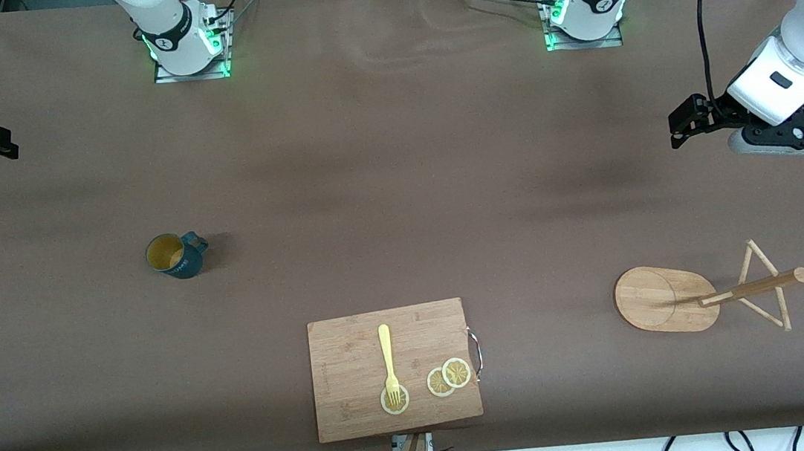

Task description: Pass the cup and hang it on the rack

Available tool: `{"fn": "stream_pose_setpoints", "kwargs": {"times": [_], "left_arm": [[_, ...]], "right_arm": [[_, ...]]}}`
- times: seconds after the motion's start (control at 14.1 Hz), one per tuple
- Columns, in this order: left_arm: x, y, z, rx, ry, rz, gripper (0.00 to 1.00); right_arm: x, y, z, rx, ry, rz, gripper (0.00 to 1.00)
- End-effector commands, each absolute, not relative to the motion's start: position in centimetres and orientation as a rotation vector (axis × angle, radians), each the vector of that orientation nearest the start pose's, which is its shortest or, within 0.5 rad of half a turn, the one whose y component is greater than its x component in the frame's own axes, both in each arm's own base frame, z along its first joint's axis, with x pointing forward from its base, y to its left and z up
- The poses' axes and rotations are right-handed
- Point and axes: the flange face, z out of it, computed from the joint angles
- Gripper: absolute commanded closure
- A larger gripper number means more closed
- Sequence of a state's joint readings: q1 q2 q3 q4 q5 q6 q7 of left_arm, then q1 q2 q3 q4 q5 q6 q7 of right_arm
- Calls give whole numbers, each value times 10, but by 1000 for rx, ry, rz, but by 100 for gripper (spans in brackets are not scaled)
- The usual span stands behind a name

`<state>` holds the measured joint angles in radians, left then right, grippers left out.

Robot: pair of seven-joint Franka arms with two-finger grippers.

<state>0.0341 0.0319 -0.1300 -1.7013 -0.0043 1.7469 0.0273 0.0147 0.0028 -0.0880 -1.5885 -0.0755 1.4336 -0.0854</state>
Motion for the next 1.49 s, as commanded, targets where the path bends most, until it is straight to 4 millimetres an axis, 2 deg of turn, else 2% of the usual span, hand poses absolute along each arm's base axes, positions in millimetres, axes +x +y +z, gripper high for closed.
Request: {"fn": "stream_pose_setpoints", "kwargs": {"times": [0.0,0.43,1.42], "left_arm": [[571,-53,565,-3136,213,-24,0],[570,-54,565,-3135,213,-15,0],[570,-60,569,-3135,220,-27,0]], "right_arm": [[539,-48,610,-3175,-11,248,0],[548,-50,612,-3180,-24,242,0],[550,-51,610,-3179,-22,240,0]]}}
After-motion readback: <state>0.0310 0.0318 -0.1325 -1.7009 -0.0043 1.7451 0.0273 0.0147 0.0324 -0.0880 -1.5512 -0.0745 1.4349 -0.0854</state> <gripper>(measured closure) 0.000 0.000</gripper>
